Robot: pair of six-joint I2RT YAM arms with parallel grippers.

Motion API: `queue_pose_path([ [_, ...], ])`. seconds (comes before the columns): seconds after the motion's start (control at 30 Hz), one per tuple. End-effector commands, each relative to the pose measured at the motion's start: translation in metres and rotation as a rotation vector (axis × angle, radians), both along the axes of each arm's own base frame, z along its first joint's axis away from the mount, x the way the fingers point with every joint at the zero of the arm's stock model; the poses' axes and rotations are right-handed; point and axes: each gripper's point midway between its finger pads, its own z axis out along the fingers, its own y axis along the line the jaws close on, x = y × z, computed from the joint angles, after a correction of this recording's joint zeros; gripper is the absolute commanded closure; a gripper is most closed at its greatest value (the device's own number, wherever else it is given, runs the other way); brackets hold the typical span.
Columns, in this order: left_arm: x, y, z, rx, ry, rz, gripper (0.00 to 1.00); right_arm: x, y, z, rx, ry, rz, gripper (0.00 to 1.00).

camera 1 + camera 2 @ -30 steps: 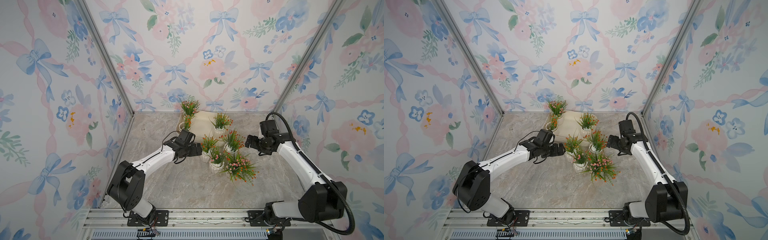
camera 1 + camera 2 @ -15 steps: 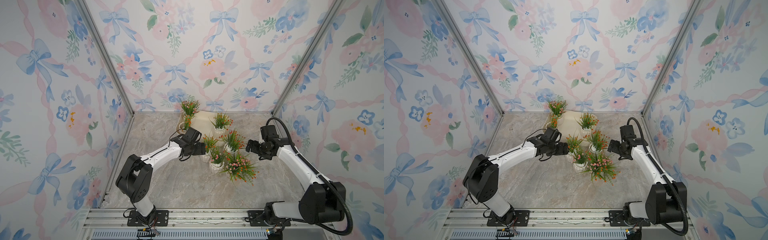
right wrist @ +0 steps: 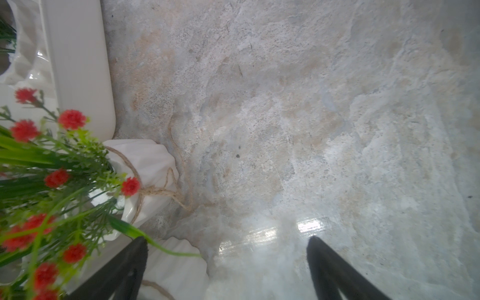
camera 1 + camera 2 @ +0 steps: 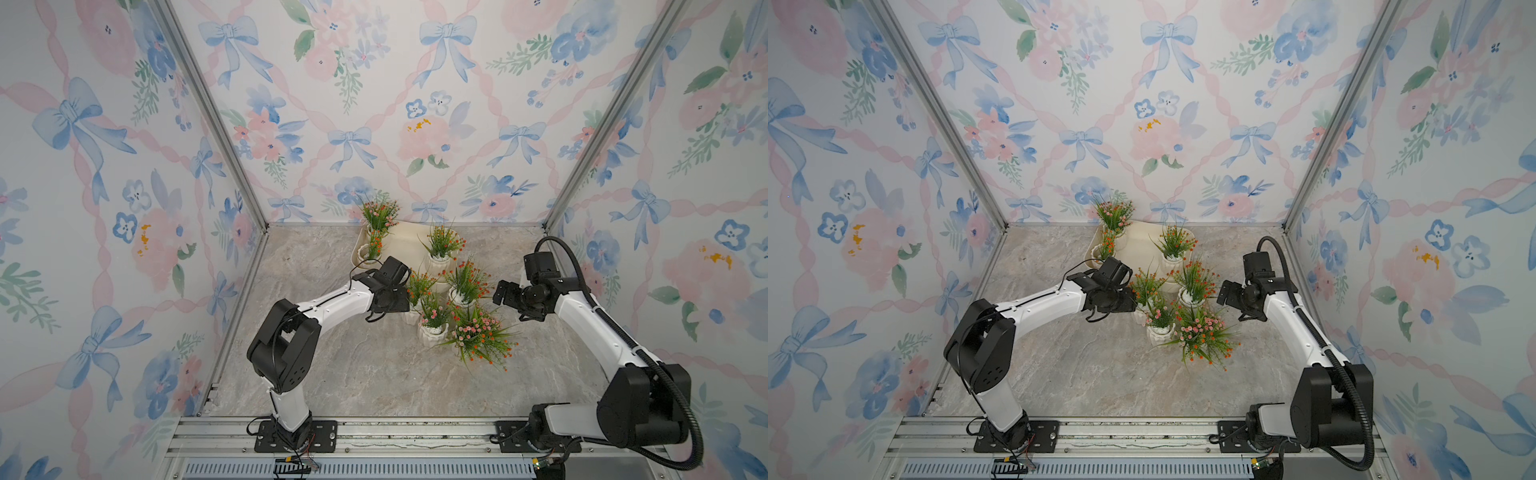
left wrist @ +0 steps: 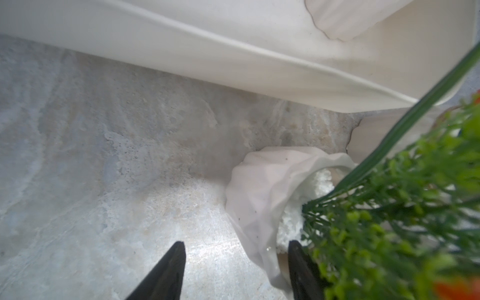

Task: Put the potted gypsophila into the storage box
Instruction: Pick up the baby's breath potted plant from the center of the board.

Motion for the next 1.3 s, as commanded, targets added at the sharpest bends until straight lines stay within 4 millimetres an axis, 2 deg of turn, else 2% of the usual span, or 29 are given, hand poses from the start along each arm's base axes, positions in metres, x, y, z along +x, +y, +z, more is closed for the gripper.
queue_pose_path([
  [0.0,0.004,-0.003,-0.001,0.030,-0.001,0.010,0.39,-0.003,-0.001,-0.013,0.005,0.038,0.017,0.03],
  [0.1,0.006,-0.006,-0.005,0.047,0.004,0.012,0.47,-0.002,-0.002,-0.015,0.010,0.040,0.022,0.03],
  [0.2,0.006,-0.008,-0.008,0.068,0.011,0.011,0.61,-0.001,-0.002,-0.016,0.018,0.041,0.027,0.03],
  [0.37,0.004,-0.008,-0.013,0.128,0.032,0.009,0.65,-0.001,-0.003,-0.021,0.029,0.046,0.036,0.03],
  [0.5,0.007,-0.010,-0.009,0.151,0.025,0.020,0.75,0.000,-0.003,-0.027,0.066,0.050,0.033,0.03],
  [0.73,0.006,-0.011,-0.012,0.183,0.042,0.020,0.85,0.002,-0.002,-0.031,0.098,0.049,0.031,0.03],
  [0.93,0.001,-0.006,-0.016,0.208,0.059,0.020,0.92,0.003,-0.002,-0.034,0.127,0.049,0.021,0.03],
  [1.17,-0.002,-0.005,-0.025,0.234,0.076,0.006,0.88,0.004,-0.002,-0.036,0.137,0.053,0.018,0.03],
  [1.23,-0.002,-0.006,-0.026,0.235,0.077,0.001,0.82,0.004,-0.001,-0.036,0.136,0.051,0.020,0.03],
  [1.27,-0.002,-0.006,-0.027,0.236,0.079,-0.002,0.82,0.004,-0.002,-0.035,0.136,0.051,0.020,0.03],
])
